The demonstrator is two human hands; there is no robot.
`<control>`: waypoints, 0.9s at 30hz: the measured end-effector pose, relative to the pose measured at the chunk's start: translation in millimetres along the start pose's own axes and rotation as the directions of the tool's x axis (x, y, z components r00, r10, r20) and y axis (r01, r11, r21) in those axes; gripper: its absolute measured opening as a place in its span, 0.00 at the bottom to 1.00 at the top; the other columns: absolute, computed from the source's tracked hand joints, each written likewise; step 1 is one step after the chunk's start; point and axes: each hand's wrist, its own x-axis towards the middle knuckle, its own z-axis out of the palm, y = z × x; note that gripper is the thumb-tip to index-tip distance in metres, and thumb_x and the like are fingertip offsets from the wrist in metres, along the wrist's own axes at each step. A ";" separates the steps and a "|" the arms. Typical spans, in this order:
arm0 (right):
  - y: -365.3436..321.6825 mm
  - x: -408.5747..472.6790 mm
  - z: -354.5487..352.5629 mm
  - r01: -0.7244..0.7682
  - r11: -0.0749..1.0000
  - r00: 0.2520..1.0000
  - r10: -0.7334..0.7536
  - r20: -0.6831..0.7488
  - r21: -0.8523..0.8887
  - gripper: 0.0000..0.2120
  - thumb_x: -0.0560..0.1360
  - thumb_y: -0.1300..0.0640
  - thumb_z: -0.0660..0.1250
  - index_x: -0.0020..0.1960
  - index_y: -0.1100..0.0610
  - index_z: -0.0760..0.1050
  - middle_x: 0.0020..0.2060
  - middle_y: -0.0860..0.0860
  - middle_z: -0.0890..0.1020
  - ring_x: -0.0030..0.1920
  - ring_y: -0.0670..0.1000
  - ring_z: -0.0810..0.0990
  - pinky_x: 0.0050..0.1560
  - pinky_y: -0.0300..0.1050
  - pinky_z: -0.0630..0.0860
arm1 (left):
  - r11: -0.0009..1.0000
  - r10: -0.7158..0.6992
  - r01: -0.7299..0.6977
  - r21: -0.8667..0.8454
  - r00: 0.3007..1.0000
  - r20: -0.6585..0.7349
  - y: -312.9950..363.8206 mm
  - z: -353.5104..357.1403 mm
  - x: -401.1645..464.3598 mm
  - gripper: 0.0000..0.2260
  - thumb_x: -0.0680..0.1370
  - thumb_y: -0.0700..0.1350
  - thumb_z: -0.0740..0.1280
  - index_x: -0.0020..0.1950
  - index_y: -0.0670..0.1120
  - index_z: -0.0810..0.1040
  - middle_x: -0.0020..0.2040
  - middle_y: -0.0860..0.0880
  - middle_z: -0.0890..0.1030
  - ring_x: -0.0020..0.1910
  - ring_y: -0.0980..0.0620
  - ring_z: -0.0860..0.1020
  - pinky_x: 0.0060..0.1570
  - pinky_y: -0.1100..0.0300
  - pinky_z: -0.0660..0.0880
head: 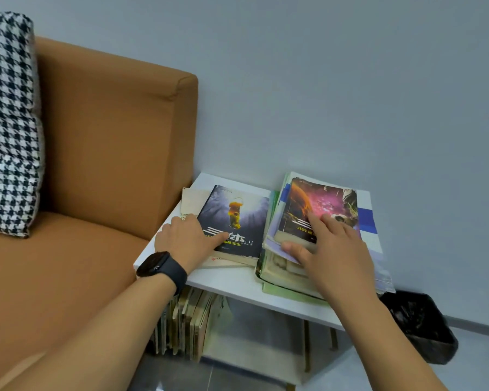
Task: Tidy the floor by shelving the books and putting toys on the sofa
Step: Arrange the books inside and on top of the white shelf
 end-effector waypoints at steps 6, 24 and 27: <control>-19.0 5.8 8.4 0.036 0.962 0.999 -0.029 0.032 -0.270 0.36 0.78 0.34 0.52 0.70 0.61 0.73 0.54 0.58 0.82 0.55 0.62 0.81 0.45 0.54 0.78 | 0.925 0.037 0.051 -0.378 0.974 0.223 -9.0 -11.2 6.3 0.22 0.70 0.67 0.73 0.47 0.48 0.82 0.43 0.50 0.84 0.41 0.50 0.79 0.39 0.57 0.74; 24.0 11.7 -20.1 -0.016 0.999 0.992 0.010 0.129 0.049 0.38 0.71 0.26 0.62 0.76 0.43 0.64 0.73 0.43 0.67 0.65 0.53 0.76 0.55 0.50 0.75 | 0.247 0.101 0.422 -0.872 0.884 0.456 -11.9 -33.9 -39.8 0.08 0.83 0.42 0.63 0.61 0.46 0.73 0.47 0.43 0.87 0.43 0.42 0.87 0.36 0.56 0.83; 20.0 9.5 -16.3 0.113 0.992 0.993 -0.114 -0.007 -0.058 0.26 0.77 0.32 0.58 0.67 0.46 0.72 0.61 0.46 0.79 0.55 0.56 0.81 0.45 0.48 0.74 | 0.275 0.091 0.441 -0.854 0.873 0.480 -13.2 -33.6 -39.4 0.09 0.81 0.41 0.63 0.62 0.45 0.73 0.47 0.43 0.87 0.44 0.42 0.87 0.35 0.57 0.82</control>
